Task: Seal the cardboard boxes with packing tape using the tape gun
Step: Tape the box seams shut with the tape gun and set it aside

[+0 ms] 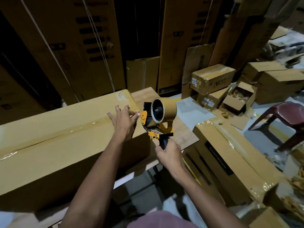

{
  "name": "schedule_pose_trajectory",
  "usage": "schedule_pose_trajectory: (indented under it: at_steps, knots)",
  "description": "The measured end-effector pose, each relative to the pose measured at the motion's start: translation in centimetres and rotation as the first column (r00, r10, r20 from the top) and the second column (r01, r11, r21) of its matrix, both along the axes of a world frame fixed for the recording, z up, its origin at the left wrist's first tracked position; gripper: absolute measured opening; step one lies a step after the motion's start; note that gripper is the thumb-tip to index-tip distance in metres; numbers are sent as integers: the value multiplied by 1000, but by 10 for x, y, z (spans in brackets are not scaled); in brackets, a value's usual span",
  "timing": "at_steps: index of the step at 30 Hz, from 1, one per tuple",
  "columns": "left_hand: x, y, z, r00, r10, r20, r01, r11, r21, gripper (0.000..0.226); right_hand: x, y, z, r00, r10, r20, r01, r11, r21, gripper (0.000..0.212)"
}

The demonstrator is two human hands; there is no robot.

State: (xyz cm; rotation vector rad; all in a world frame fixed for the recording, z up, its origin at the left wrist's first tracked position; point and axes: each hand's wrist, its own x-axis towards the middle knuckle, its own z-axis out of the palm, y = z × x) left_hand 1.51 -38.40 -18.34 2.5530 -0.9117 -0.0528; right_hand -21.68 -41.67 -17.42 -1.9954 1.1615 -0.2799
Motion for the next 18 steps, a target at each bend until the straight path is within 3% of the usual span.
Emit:
schedule_pose_trajectory:
  at_steps: [6, 11, 18]
  knots:
    - [-15, 8, 19, 981, -26, -193, 62, 982, 181, 56, 0, -1, 3, 999, -17, 39, 16, 999, 41, 20]
    - [-32, 15, 35, 971, -7, -240, 53, 981, 185, 73, -6, -1, 2, 998, -17, 62, 14, 998, 60, 15]
    - [-32, 11, 26, 975, 8, -220, 32, 984, 175, 62, -6, -5, 8, 998, -8, 61, 4, 998, 67, 16]
